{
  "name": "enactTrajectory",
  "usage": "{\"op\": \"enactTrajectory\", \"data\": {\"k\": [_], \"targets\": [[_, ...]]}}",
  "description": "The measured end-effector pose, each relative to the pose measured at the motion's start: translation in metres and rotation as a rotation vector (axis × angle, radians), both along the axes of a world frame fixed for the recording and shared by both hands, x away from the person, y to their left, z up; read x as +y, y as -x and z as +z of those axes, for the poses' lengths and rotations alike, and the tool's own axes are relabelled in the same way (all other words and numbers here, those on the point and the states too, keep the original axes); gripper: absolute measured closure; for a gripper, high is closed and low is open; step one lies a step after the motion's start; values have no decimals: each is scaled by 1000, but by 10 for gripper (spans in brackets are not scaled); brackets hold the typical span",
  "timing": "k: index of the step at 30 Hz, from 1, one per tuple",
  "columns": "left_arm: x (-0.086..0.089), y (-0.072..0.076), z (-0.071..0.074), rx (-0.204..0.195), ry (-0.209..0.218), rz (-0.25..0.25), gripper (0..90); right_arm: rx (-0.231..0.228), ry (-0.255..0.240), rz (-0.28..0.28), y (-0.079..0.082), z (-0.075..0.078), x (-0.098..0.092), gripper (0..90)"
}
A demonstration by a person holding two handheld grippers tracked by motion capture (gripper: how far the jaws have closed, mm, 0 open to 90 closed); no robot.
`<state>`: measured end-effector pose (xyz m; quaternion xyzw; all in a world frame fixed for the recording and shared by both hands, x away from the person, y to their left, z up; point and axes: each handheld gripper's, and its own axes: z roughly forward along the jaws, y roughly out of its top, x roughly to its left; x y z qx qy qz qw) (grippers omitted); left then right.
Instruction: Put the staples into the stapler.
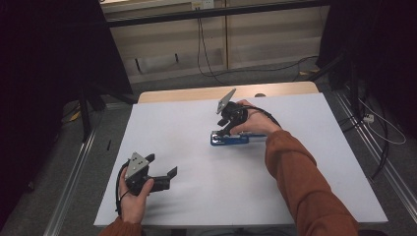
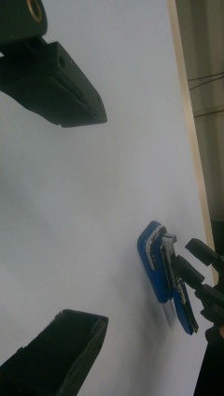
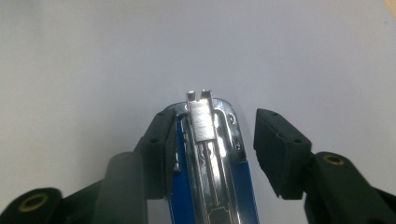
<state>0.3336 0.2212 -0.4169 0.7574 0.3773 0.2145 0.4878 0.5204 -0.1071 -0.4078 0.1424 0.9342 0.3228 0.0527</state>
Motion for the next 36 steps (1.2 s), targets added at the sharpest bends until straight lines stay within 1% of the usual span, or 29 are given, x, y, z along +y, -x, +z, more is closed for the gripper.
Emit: {"op": "enactTrajectory", "data": {"k": [2,3,4,6,10,12,15,16,18,22,27,31,33,36], "targets": [[0,0,0,-1,2,-1,43,5,-9,-26,1,0,-3,428],[0,0,0,-1,1,-1,44,6,-13,-43,1,0,-4,390],[0,0,0,-1,0,-1,43,11,-18,-58,2,-1,-5,350],[0,0,0,0,-1,-1,44,29,-35,-79,3,-1,-8,313],[0,0,0,0,1,3,43,17,-51,-122,6,-2,-13,231],[0,0,0,-1,0,3,43,-2,-59,-146,7,-1,-16,199],[0,0,0,1,2,5,44,-31,-89,-191,10,1,-20,123],[0,0,0,0,4,4,43,-37,-96,-202,11,2,-21,117],[0,0,0,1,8,7,44,-34,-109,-214,13,3,-23,118],[0,0,0,1,7,7,43,-44,-110,-227,18,3,-25,119],[1,0,0,-3,6,7,44,-69,-116,-260,26,2,-24,102],[1,0,0,0,13,7,44,-85,-139,-288,33,2,-24,90],[0,0,0,-1,17,12,44,-99,-140,-313,36,0,-25,80],[0,0,0,-1,14,11,44,-102,-159,-351,42,-3,-26,77]]}}
